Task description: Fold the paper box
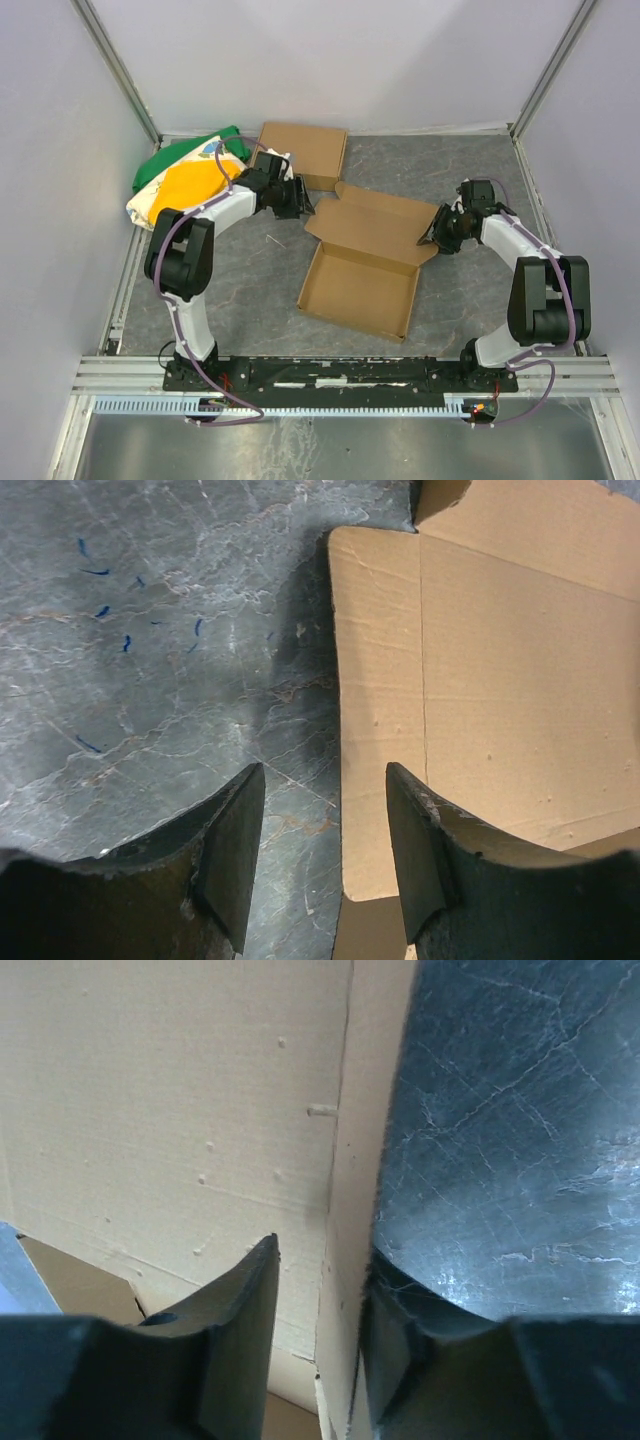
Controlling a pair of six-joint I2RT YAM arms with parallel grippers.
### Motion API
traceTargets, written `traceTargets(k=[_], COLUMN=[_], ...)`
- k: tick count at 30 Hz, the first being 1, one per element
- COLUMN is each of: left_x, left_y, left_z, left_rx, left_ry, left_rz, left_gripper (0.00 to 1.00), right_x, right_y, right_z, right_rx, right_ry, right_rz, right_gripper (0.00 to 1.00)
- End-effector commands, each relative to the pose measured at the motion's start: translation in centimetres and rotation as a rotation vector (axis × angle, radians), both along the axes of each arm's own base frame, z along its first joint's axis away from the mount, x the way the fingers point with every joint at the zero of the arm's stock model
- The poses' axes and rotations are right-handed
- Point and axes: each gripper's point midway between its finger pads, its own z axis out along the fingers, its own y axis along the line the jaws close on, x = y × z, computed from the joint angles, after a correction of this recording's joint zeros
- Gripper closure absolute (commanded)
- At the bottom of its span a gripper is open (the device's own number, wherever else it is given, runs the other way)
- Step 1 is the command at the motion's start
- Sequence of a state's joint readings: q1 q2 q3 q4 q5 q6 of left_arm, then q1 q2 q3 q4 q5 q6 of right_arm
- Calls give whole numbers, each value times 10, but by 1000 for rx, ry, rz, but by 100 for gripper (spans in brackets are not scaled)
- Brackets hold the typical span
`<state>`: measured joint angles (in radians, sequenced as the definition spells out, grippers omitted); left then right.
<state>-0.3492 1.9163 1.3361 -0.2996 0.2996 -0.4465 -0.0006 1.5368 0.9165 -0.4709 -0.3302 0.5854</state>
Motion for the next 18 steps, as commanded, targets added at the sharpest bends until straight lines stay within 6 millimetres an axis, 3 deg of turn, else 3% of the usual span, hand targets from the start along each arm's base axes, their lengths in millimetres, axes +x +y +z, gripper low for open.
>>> traceTargets(k=[1,9,11,13,15,18], left_x=[6,-5,-7,-12,-15,-17], left_y=[-22,-37,-42,-50,-53,-51], left_z=[12,5,8,14,20,36], left_rx=[-40,-16,-18,-25,-7,50], left_ry=[-60,-50,-60,-79,-105,-167], left_rz=[-80,-130,-147,-178,-190,-181], left_gripper=[42,43,55,77,91,97], right_x=[19,16,14,12,10,6], right_y=[-1,0,-1,-1,-3,-5], right_z=[14,20,22,25,29,39], right_rx=[-50,-137,-163,-183,-209,-250], right_ry=[-64,-75,-77,-82,-91,-110], right_rz=[19,56,60,64,65,73], right_gripper=[62,85,88,96,98,98])
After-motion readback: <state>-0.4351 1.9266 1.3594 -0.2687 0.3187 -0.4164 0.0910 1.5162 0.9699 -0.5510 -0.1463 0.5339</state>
